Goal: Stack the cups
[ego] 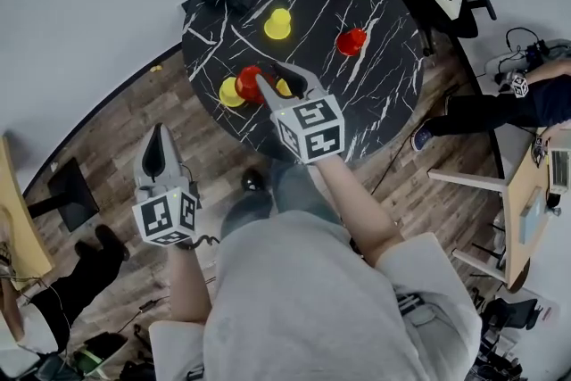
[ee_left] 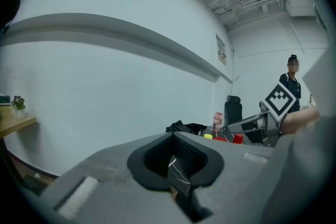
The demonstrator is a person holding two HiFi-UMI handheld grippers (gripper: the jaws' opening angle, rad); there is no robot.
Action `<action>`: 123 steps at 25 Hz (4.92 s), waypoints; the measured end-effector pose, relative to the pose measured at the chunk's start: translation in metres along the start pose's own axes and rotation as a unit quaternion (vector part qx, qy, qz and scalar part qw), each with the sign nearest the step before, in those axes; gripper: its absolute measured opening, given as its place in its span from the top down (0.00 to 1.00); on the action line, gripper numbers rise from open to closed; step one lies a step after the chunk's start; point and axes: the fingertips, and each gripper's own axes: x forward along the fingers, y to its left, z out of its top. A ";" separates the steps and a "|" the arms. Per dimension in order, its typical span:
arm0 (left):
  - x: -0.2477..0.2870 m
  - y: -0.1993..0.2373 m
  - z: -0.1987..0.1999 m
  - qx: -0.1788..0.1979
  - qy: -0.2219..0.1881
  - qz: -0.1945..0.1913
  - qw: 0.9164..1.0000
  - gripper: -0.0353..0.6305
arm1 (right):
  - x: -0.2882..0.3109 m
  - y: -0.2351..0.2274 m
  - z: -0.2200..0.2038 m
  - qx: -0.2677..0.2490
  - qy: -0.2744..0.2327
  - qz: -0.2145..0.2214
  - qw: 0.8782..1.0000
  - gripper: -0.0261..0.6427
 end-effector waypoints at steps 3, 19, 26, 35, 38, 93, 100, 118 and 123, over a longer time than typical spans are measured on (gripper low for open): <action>0.009 -0.012 0.005 0.004 -0.003 -0.015 1.000 0.94 | -0.015 -0.020 0.006 0.014 -0.027 -0.029 0.999 0.84; 0.062 -0.074 0.024 0.024 -0.006 -0.087 0.996 0.94 | -0.092 -0.151 -0.017 0.106 -0.064 -0.175 0.977 0.96; 0.084 -0.079 0.027 0.024 0.002 -0.079 0.997 0.94 | -0.087 -0.211 -0.049 0.156 -0.015 -0.198 0.968 0.90; 0.100 -0.065 0.022 0.024 0.019 -0.042 0.999 0.94 | -0.046 -0.271 -0.089 0.167 0.061 -0.201 0.963 0.65; 0.104 -0.058 0.019 0.023 0.027 -0.027 0.999 0.94 | -0.032 -0.285 -0.100 0.170 0.082 -0.204 0.961 0.60; 0.032 -0.023 0.021 0.007 -0.009 -0.026 1.000 0.94 | -0.019 -0.041 -0.060 0.004 0.077 -0.028 0.997 0.67; 0.025 -0.014 0.020 0.005 -0.010 -0.018 1.000 0.94 | -0.015 -0.040 -0.068 -0.011 0.096 -0.042 0.994 0.67; 0.037 -0.020 0.028 0.007 -0.017 -0.034 0.999 0.94 | -0.035 -0.046 -0.029 0.102 0.000 0.030 0.994 0.57; 0.042 -0.027 0.032 0.006 -0.021 -0.034 0.999 0.94 | -0.041 -0.087 -0.003 0.116 -0.019 0.009 0.993 0.58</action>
